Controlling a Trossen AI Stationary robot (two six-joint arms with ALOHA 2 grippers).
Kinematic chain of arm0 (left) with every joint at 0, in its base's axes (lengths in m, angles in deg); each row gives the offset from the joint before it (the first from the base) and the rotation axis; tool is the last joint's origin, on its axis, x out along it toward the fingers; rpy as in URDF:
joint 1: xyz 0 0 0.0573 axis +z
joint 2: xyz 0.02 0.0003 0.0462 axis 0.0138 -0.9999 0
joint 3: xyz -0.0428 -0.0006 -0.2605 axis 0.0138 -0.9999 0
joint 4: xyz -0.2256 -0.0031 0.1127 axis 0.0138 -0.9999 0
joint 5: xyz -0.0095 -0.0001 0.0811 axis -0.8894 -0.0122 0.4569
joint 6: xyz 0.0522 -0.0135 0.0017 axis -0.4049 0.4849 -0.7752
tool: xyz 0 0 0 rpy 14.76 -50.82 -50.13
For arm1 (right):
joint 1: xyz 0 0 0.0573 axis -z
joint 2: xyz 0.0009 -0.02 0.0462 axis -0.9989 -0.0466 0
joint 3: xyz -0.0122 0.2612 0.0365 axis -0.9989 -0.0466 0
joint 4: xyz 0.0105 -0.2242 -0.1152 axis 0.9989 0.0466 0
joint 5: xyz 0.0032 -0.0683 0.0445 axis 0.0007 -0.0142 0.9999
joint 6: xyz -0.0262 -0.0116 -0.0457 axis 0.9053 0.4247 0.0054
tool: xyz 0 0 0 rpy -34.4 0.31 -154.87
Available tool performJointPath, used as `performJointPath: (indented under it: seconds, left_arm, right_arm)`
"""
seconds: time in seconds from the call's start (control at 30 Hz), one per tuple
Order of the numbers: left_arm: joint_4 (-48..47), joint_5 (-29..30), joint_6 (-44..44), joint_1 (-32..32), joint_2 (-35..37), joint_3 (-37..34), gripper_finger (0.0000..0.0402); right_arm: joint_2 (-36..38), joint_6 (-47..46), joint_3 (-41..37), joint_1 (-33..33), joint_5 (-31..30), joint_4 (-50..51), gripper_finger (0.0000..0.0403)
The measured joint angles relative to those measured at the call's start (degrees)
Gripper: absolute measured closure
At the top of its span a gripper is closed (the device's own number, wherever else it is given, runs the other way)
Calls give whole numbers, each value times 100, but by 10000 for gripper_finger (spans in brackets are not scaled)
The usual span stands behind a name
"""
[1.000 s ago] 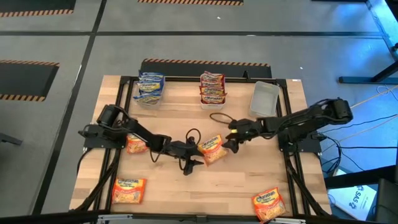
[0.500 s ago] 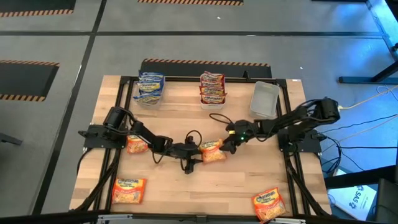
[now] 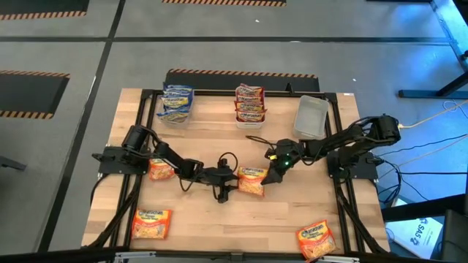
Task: Sort Maruchan noodles
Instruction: Put the orange noodle pack into the gray bin
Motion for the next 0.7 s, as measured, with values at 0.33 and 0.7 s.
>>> performJointPath:
  seconds: [0.33,0.7]
  left_arm:
    - [23,38,-2,0,-2,-3,217]
    - [54,27,-4,0,-7,-9,217]
  right_arm:
    - [-426,-459,0,-517,-1233,-357,100]
    - [-435,-302,0,-916,-2499,-772,104]
